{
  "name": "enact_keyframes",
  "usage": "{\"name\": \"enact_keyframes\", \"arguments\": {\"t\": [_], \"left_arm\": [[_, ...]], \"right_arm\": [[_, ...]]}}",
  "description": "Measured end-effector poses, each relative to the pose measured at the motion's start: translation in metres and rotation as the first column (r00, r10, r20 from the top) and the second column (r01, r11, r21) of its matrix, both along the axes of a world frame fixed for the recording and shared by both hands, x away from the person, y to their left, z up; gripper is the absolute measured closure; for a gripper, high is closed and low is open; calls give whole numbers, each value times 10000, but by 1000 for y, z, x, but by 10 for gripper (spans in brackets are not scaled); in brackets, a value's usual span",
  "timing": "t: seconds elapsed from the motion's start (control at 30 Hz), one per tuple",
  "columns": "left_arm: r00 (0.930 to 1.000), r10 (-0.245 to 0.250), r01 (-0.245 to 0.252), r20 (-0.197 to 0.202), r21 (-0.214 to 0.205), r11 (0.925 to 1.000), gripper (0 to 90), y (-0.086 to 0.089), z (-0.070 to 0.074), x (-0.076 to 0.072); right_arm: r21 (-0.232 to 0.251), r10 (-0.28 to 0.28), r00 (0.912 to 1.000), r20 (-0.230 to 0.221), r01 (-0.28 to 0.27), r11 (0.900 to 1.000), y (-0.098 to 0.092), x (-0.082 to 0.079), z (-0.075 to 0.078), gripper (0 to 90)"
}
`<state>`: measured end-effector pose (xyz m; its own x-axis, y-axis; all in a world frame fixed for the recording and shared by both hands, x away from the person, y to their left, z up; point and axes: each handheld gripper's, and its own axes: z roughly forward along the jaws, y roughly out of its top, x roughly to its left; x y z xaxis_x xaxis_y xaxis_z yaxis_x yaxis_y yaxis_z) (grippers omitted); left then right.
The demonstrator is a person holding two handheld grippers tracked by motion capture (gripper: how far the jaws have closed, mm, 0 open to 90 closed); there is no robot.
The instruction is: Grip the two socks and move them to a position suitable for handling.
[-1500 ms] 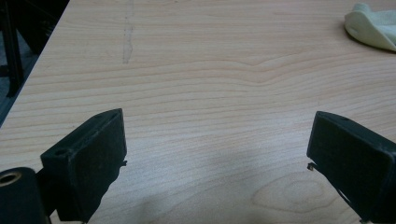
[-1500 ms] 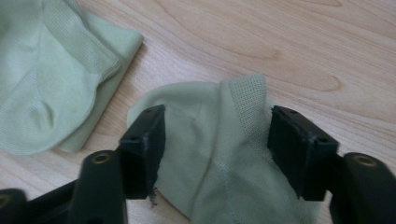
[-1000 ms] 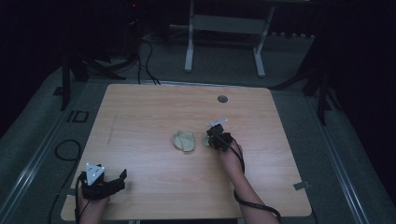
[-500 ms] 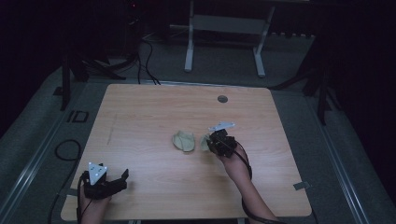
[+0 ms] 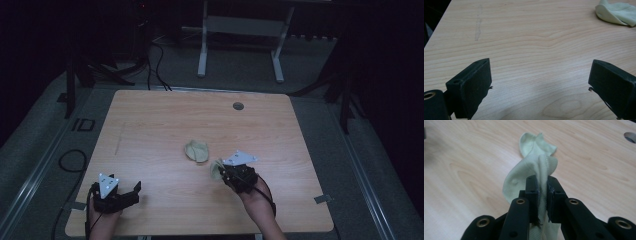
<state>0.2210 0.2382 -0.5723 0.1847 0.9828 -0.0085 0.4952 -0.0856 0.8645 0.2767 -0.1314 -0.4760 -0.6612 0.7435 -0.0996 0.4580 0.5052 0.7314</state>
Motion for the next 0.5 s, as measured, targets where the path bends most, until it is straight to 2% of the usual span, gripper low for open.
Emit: {"name": "enact_keyframes", "arguments": {"t": [0.1, 0.17, 0.23, 0.47, 0.5], "left_arm": [[9999, -122, 122, 28, -11, 9999, 45, -2, 1, -1], [9995, -295, 296, 122, -83, 9995, 45, -4, 1, -1], [9990, -426, 427, 163, -9, 9991, 45, -6, 1, -2], [9932, -1099, 1101, 386, -31, 9939, 40, -20, 4, -5], [9906, -1299, 1304, 431, -89, 9914, 40, -22, 5, -5]], "right_arm": [[161, -29, 10000, -18, 30, 9999, 1, -8, -4, 811], [450, 46, 9997, -229, -36, 9990, 3, -17, -11, 811], [505, 42, 9993, -373, -24, 9987, 6, -26, -20, 811], [122, -3, 9931, -1176, 17, 9999, 18, -40, -63, 805], [122, -3, 9931, -1176, 17, 9999, 18, -40, -63, 805]]}}
